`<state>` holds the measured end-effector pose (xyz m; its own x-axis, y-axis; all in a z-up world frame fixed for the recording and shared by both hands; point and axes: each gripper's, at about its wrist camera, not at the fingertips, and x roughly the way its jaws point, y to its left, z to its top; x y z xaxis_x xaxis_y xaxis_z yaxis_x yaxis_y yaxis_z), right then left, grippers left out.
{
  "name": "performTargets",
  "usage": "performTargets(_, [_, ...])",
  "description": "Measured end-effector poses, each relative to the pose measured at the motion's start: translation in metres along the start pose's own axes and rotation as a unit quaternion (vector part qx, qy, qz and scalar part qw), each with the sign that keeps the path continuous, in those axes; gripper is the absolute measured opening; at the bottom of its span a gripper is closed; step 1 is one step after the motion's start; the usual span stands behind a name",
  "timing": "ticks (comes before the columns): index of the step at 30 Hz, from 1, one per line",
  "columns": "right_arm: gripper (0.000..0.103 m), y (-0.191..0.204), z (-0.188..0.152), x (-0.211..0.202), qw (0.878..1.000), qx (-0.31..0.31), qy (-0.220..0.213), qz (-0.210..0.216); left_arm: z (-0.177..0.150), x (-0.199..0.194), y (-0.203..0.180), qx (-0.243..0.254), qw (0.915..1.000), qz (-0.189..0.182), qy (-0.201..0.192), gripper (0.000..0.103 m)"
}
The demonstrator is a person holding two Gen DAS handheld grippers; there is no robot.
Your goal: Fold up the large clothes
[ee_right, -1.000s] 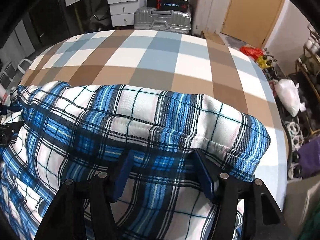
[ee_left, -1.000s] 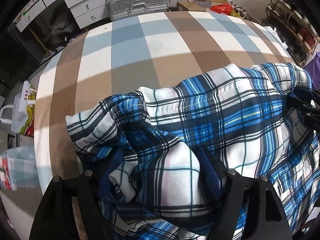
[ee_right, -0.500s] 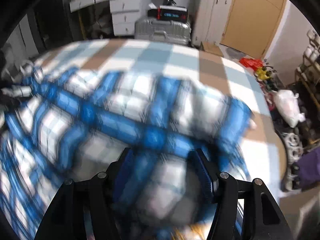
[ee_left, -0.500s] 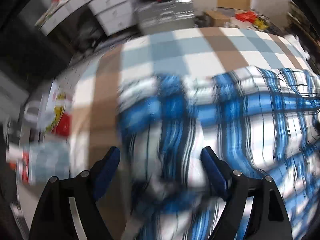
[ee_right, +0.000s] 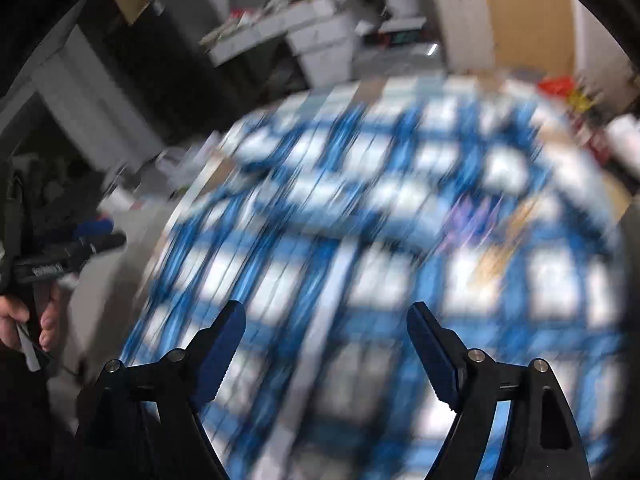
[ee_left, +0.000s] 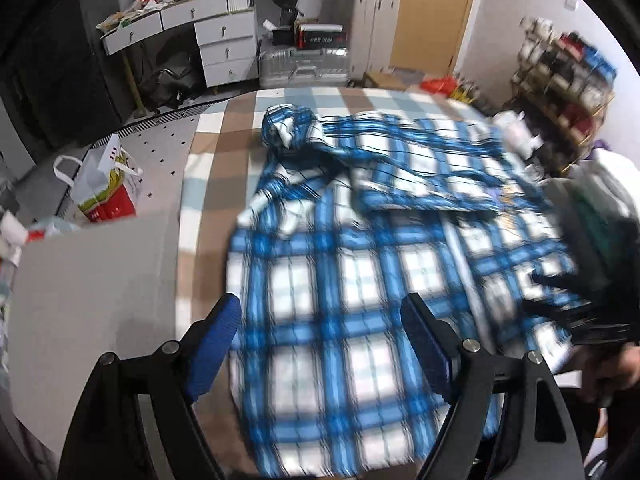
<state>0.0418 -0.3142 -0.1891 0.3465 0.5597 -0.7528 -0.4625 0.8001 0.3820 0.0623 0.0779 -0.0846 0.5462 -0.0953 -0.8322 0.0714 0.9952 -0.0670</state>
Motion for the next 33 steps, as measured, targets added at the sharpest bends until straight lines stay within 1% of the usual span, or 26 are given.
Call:
performTargets(3, [0.082, 0.009, -0.024, 0.019, 0.999, 0.002, 0.040, 0.017, -0.020, -0.013, -0.006, -0.004, 0.9999, -0.016, -0.006, 0.079])
performTargets(4, [0.079, 0.010, -0.032, 0.025, 0.998, 0.017, 0.053, 0.028, -0.029, -0.017, -0.008, -0.005, 0.9997, -0.025, -0.005, 0.079])
performTargets(5, [0.073, 0.009, -0.036, 0.031, 0.996, 0.032, 0.068, 0.046, -0.034, -0.019, -0.007, -0.007, 0.9995, -0.031, -0.007, 0.079])
performTargets(6, [0.068, 0.009, -0.039, 0.035, 0.993, 0.046, 0.085, 0.060, -0.045, -0.025, -0.009, -0.007, 0.9994, -0.031, -0.011, 0.079])
performTargets(7, [0.065, 0.011, -0.043, 0.033, 0.992, 0.057, 0.091, 0.069, -0.053, -0.026, -0.010, -0.005, 0.9994, -0.030, -0.015, 0.079])
performTargets(9, [0.065, 0.018, -0.050, 0.025, 0.990, 0.059, 0.087, 0.091, -0.063, -0.027, -0.011, 0.001, 0.9995, -0.029, -0.011, 0.079])
performTargets(12, [0.065, 0.020, -0.058, 0.026, 0.989, 0.057, 0.106, 0.091, -0.071, -0.022, -0.010, -0.010, 0.9995, -0.030, -0.006, 0.079])
performTargets(14, [0.064, 0.019, -0.062, 0.034, 0.988, 0.062, 0.121, 0.078, -0.075, -0.020, -0.010, -0.015, 0.9993, -0.035, 0.002, 0.079])
performTargets(15, [0.064, 0.021, -0.062, 0.035, 0.987, 0.060, 0.126, 0.077, -0.077, -0.019, -0.011, -0.017, 0.9992, -0.035, 0.004, 0.079])
performTargets(17, [0.063, 0.028, -0.061, 0.037, 0.987, 0.041, 0.141, 0.062, -0.082, -0.019, -0.012, -0.013, 0.9993, -0.035, 0.002, 0.079])
performTargets(18, [0.063, 0.032, -0.062, 0.039, 0.987, 0.037, 0.148, 0.060, -0.083, -0.020, -0.012, -0.010, 0.9994, -0.032, -0.002, 0.079])
performTargets(20, [0.061, 0.038, -0.065, 0.043, 0.984, 0.036, 0.158, 0.073, -0.086, -0.022, -0.010, -0.017, 0.9994, -0.030, -0.010, 0.079])
performTargets(21, [0.059, 0.042, -0.065, 0.044, 0.984, 0.032, 0.158, 0.071, -0.086, -0.021, -0.008, -0.022, 0.9990, -0.037, -0.008, 0.079])
performTargets(22, [0.049, 0.046, -0.065, 0.046, 0.985, 0.028, 0.158, 0.069, -0.088, -0.019, -0.006, -0.028, 0.9986, -0.045, -0.005, 0.079])
performTargets(23, [0.028, 0.049, -0.065, 0.049, 0.985, 0.027, 0.157, 0.069, -0.092, -0.018, -0.005, -0.031, 0.9983, -0.048, -0.002, 0.079])
performTargets(24, [0.015, 0.050, -0.067, 0.049, 0.986, 0.023, 0.152, 0.065, -0.093, -0.017, -0.004, -0.034, 0.9982, -0.050, 0.001, 0.079])
performTargets(25, [0.002, 0.053, -0.071, 0.047, 0.989, 0.003, 0.139, 0.045, -0.094, -0.016, -0.003, -0.034, 0.9983, -0.046, 0.005, 0.079])
performTargets(27, [0.001, 0.060, -0.071, 0.042, 0.994, -0.032, 0.106, -0.004, -0.097, -0.018, -0.002, -0.031, 0.9988, -0.039, 0.001, 0.079])
performTargets(29, [0.001, 0.065, -0.070, 0.036, 0.995, -0.037, 0.087, -0.005, -0.099, -0.021, 0.002, -0.030, 0.9990, -0.034, -0.003, 0.079])
performTargets(30, [0.001, 0.069, -0.069, 0.027, 0.997, -0.050, 0.063, -0.020, -0.100, -0.020, 0.004, -0.033, 0.9989, -0.033, -0.004, 0.079])
performTargets(31, [0.001, 0.072, -0.069, 0.019, 0.997, -0.058, 0.045, -0.024, -0.100, -0.020, 0.007, -0.038, 0.9988, -0.032, -0.004, 0.079])
performTargets(33, [0.001, 0.067, -0.069, 0.005, 0.998, -0.054, 0.028, -0.033, -0.102, -0.016, 0.013, -0.048, 0.9984, -0.029, 0.003, 0.079])
